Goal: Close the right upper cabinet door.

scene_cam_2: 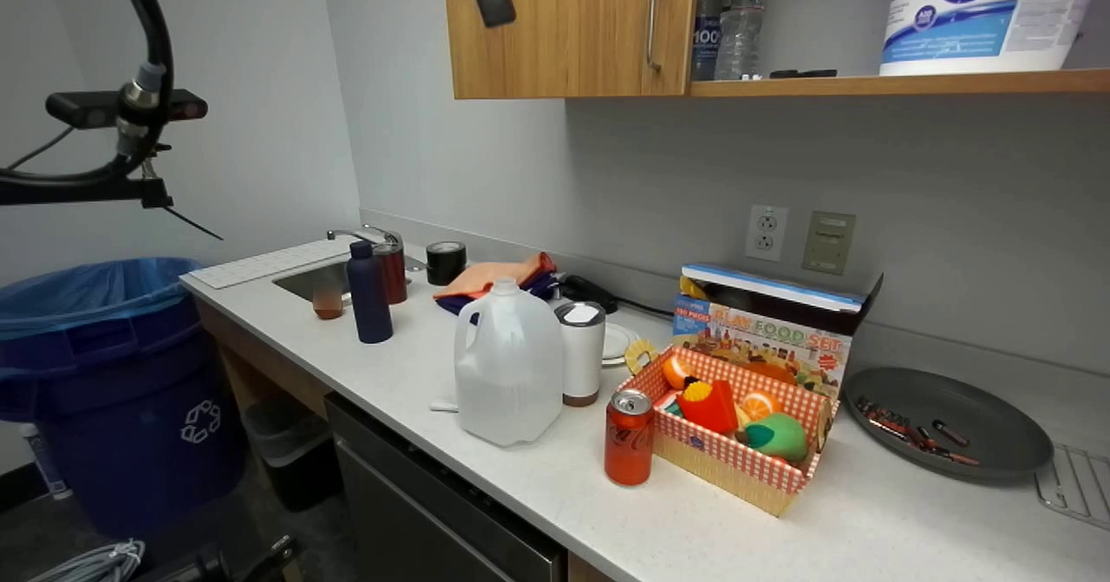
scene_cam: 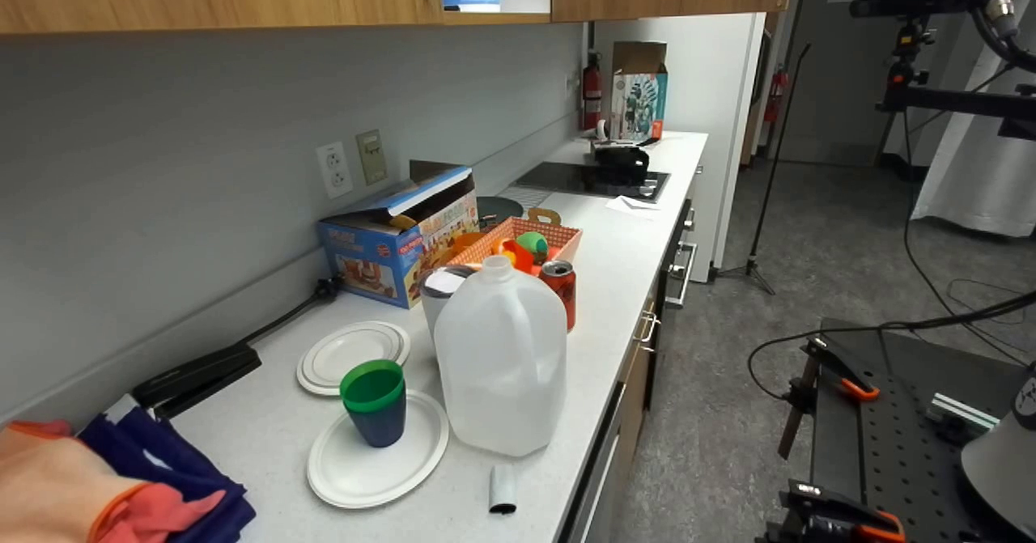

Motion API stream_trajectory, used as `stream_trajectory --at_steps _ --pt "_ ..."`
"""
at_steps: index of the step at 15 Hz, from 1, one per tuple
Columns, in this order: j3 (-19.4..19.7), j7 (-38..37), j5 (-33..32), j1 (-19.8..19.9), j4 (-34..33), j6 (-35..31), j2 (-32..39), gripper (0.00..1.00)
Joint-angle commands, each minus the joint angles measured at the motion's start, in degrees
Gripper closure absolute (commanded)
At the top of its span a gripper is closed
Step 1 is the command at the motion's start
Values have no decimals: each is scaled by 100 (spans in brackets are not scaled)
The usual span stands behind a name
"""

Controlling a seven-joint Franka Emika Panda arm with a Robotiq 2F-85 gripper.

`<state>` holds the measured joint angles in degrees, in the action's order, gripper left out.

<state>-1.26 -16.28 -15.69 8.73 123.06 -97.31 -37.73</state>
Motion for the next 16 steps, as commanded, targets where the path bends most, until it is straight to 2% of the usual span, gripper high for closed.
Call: stream_trajectory --at_steps 1,7,8,9,16 --pt "30 -12 -286 159 -841 165 285 0" --pt "241 -27 -406 379 -1932 309 603 0" --pt "267 -123 -466 446 -1991 206 628 0" --pt "249 -26 -362 313 -1619 101 401 0" --pt "322 -54 -373 382 -1829 104 562 0"
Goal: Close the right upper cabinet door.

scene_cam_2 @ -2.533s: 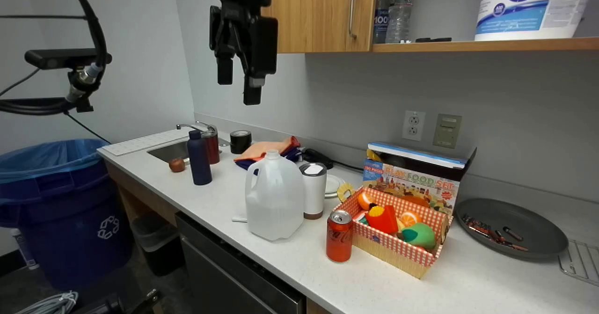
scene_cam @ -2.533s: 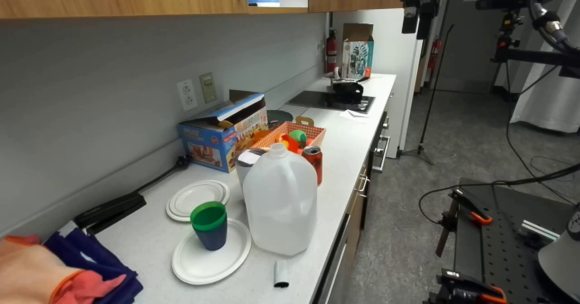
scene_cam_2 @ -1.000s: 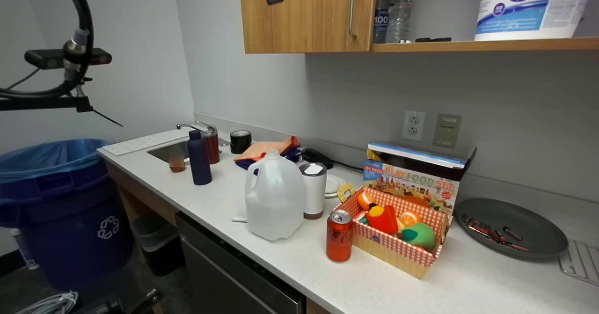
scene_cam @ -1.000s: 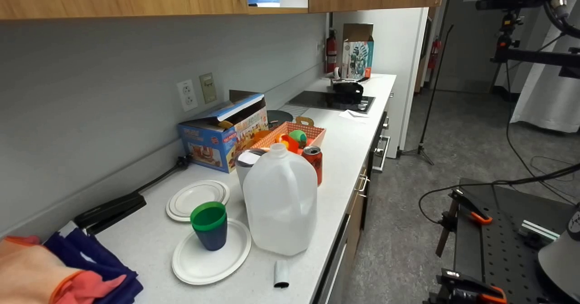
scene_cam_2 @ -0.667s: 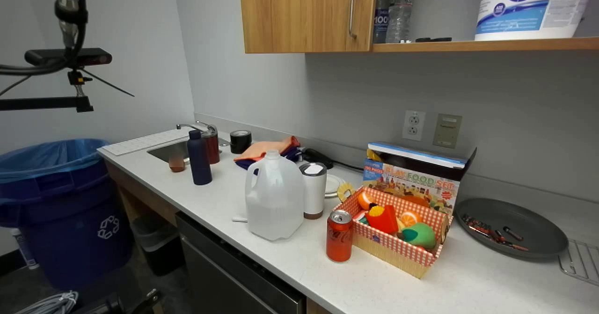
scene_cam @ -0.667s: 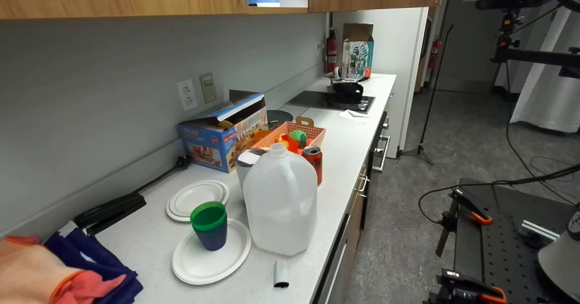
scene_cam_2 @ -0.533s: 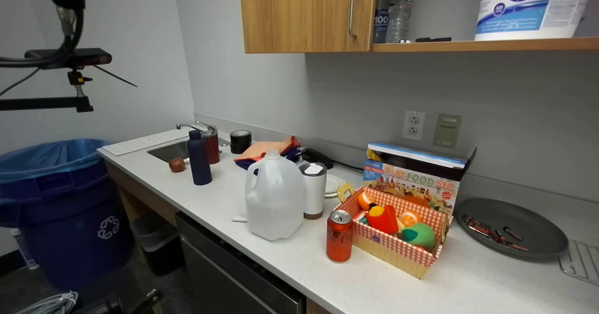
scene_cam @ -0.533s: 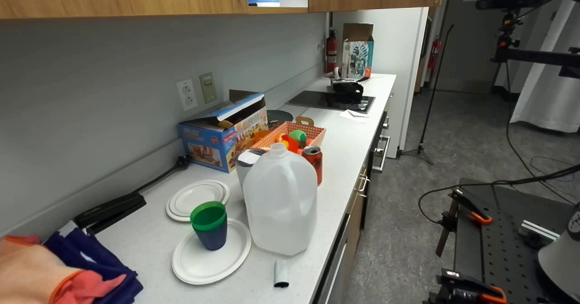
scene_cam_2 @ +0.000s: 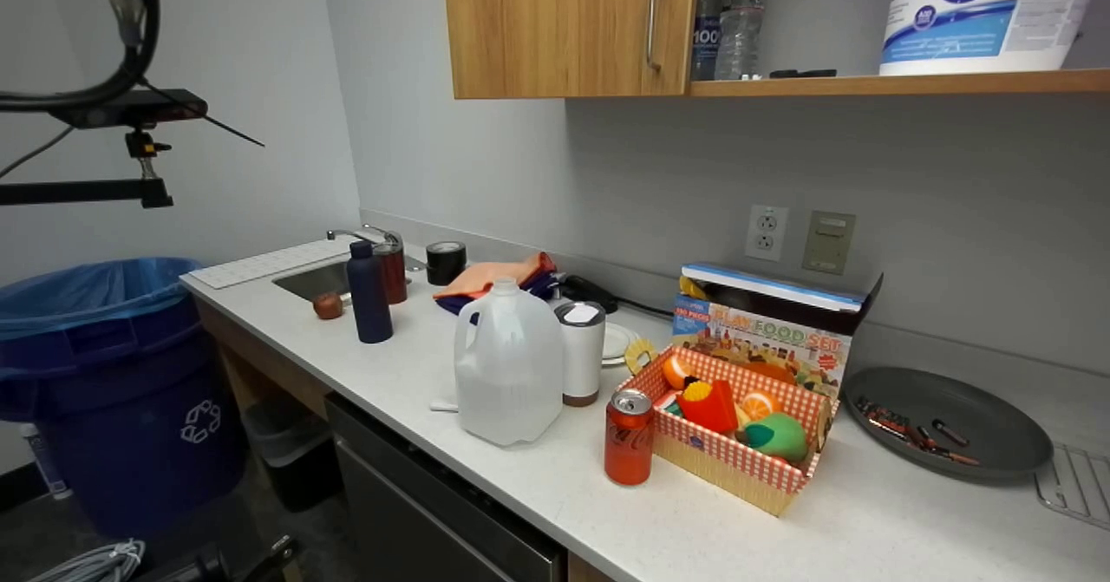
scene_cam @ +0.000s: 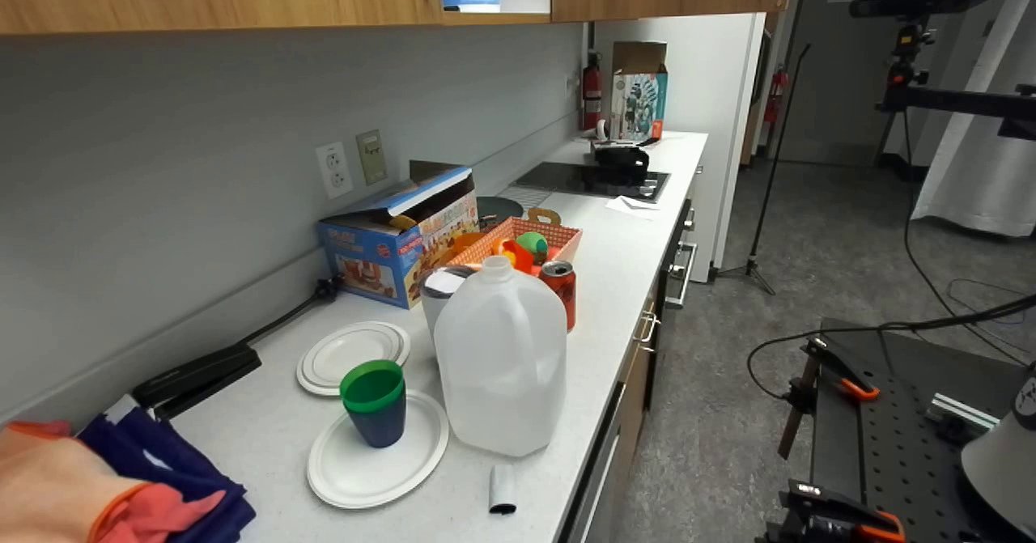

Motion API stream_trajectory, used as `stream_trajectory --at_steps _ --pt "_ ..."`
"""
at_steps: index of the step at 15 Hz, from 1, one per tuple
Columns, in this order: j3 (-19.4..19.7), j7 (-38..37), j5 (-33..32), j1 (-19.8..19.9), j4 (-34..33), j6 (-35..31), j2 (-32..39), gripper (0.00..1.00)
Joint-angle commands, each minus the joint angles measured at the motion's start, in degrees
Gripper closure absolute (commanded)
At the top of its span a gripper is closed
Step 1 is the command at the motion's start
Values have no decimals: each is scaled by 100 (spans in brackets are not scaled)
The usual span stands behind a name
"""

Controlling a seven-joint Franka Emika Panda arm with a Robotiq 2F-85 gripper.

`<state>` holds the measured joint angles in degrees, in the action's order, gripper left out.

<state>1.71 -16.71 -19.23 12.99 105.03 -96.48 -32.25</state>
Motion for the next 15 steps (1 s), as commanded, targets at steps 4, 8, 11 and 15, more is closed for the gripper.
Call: stream_trajectory --at_steps 4,8,11,15 --pt "50 -80 -67 -18 56 -215 -14 0" --pt "296 -26 -179 138 158 -357 59 0" --pt "307 -184 -288 258 156 -184 114 0" --pt "253 -458 -517 372 168 -190 176 0"
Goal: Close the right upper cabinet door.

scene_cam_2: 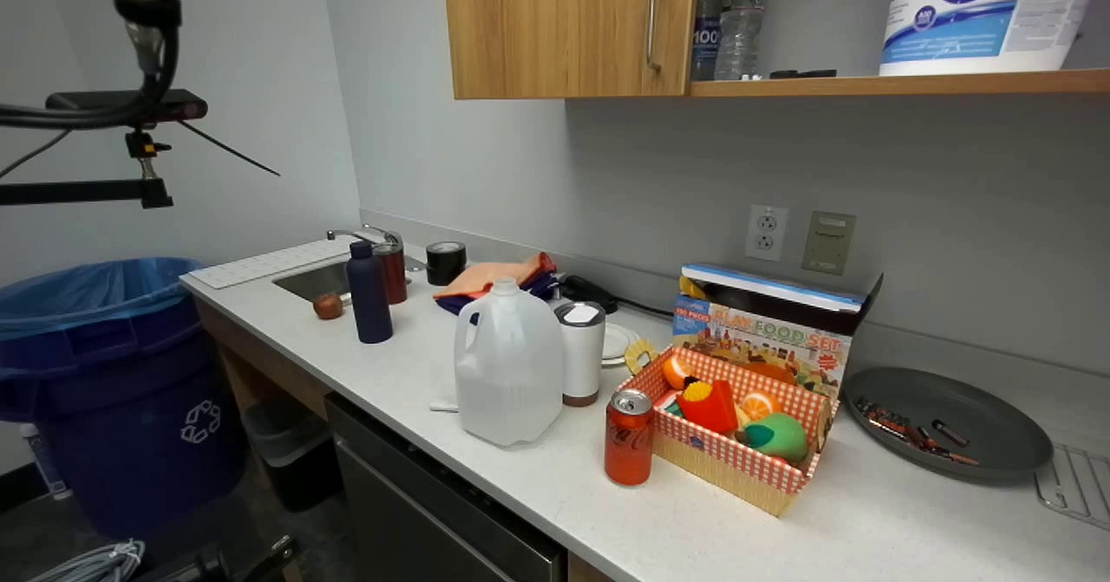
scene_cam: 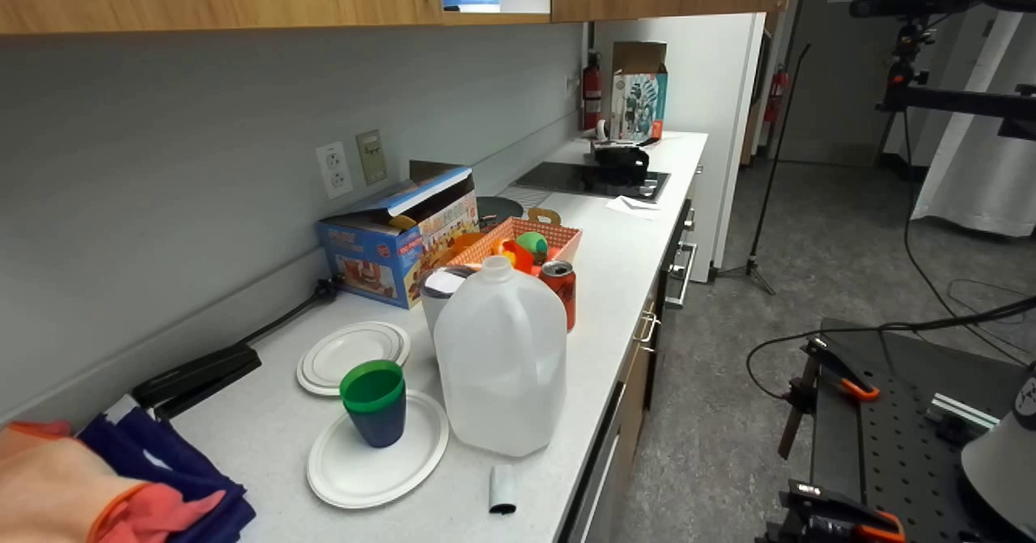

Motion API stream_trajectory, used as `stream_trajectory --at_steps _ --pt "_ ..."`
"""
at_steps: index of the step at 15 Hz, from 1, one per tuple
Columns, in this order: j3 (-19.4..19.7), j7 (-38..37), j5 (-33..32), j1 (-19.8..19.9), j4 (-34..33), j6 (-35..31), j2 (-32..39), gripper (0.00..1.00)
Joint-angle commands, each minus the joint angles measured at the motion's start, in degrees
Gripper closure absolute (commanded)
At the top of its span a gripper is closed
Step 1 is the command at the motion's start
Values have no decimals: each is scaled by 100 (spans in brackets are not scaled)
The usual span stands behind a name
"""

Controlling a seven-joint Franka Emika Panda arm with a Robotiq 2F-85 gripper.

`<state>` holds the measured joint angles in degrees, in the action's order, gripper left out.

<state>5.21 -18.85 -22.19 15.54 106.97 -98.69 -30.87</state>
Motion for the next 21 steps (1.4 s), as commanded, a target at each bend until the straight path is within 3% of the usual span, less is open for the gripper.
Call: stream_trajectory --at_steps 1,5,13,21 --pt "-109 -316 -285 127 -25 28 50 0" --pt "-151 -465 -421 139 -93 364 103 0" --pt "-52 -388 -315 37 -35 255 90 0" --pt "-200 -1546 -552 292 181 -583 70 0"
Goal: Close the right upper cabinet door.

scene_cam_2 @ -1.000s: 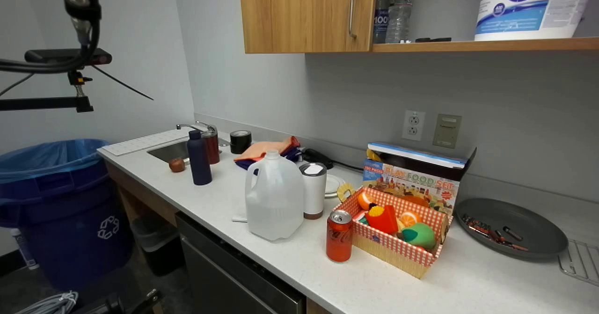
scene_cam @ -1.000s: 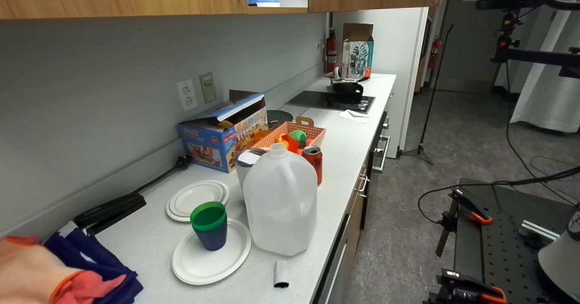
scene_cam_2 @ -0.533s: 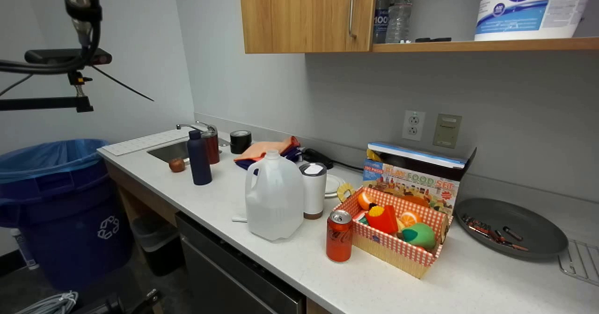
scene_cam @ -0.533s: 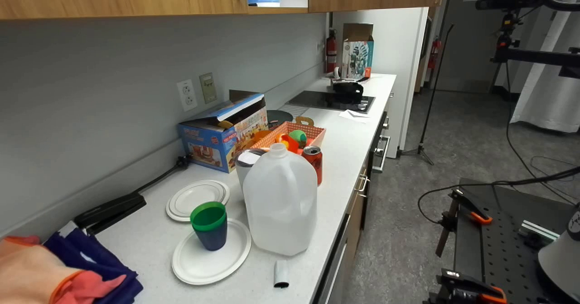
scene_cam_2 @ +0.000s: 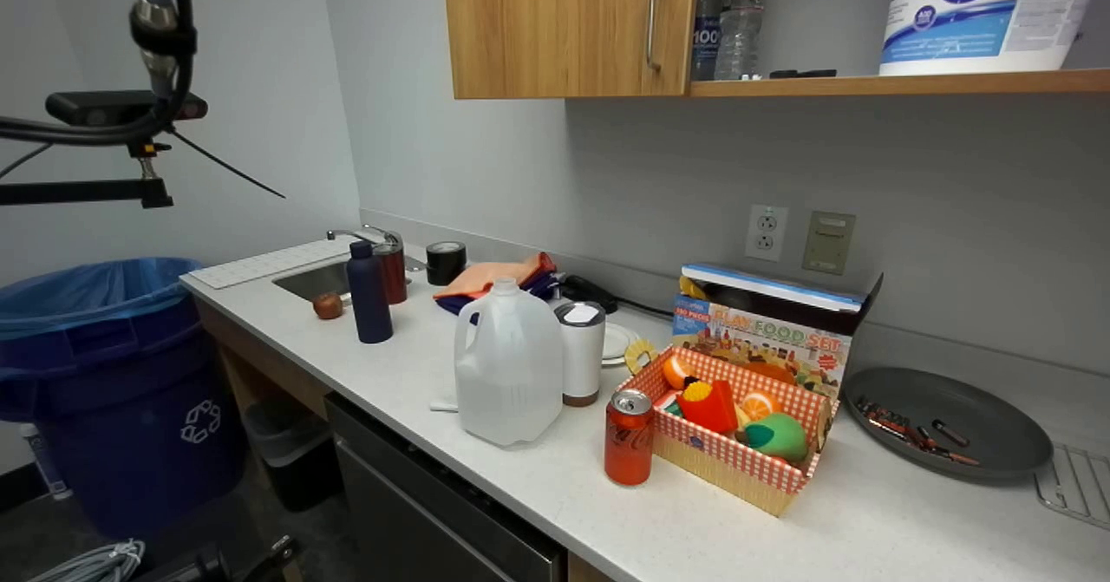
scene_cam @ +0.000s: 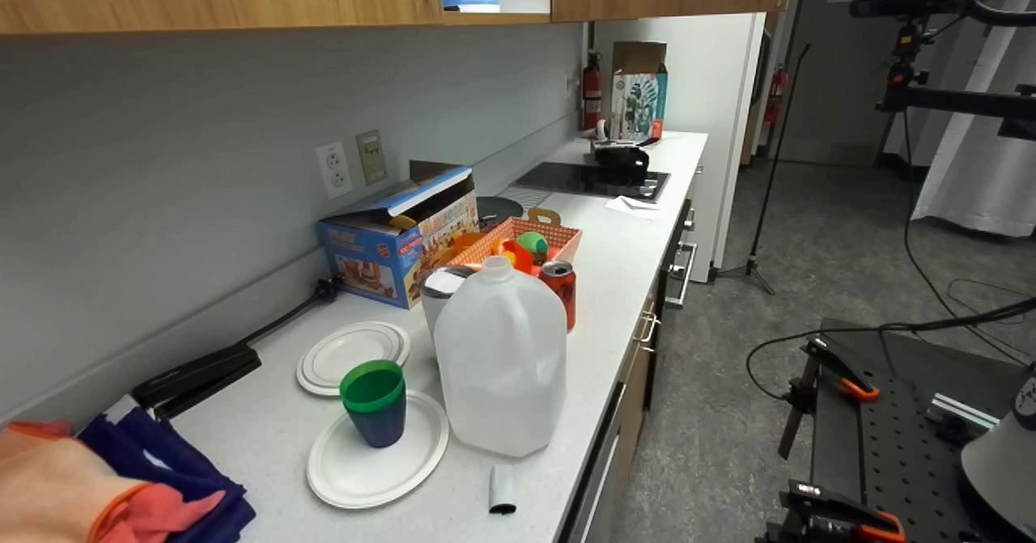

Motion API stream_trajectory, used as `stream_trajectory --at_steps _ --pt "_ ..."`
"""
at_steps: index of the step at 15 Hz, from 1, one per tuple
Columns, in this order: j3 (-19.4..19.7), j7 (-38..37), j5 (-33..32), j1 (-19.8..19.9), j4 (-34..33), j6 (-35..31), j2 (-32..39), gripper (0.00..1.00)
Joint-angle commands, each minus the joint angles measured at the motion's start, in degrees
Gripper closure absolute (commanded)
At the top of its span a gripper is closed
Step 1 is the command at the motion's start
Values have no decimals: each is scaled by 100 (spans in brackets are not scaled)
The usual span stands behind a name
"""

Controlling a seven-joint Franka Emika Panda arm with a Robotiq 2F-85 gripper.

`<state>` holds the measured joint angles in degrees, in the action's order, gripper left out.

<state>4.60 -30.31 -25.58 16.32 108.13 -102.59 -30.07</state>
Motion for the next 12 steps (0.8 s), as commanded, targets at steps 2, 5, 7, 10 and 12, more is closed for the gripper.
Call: stream_trajectory --at_steps 2,5,7,10,12 --pt "-173 -546 -455 273 110 -276 -19 0" --pt "356 -89 -786 330 452 -875 262 0" --pt "717 577 -552 254 487 -935 446 0" --pt "1479 1662 -109 345 636 -1444 1031 0" --pt "1770 2048 -56 480 545 -1736 1437 0"
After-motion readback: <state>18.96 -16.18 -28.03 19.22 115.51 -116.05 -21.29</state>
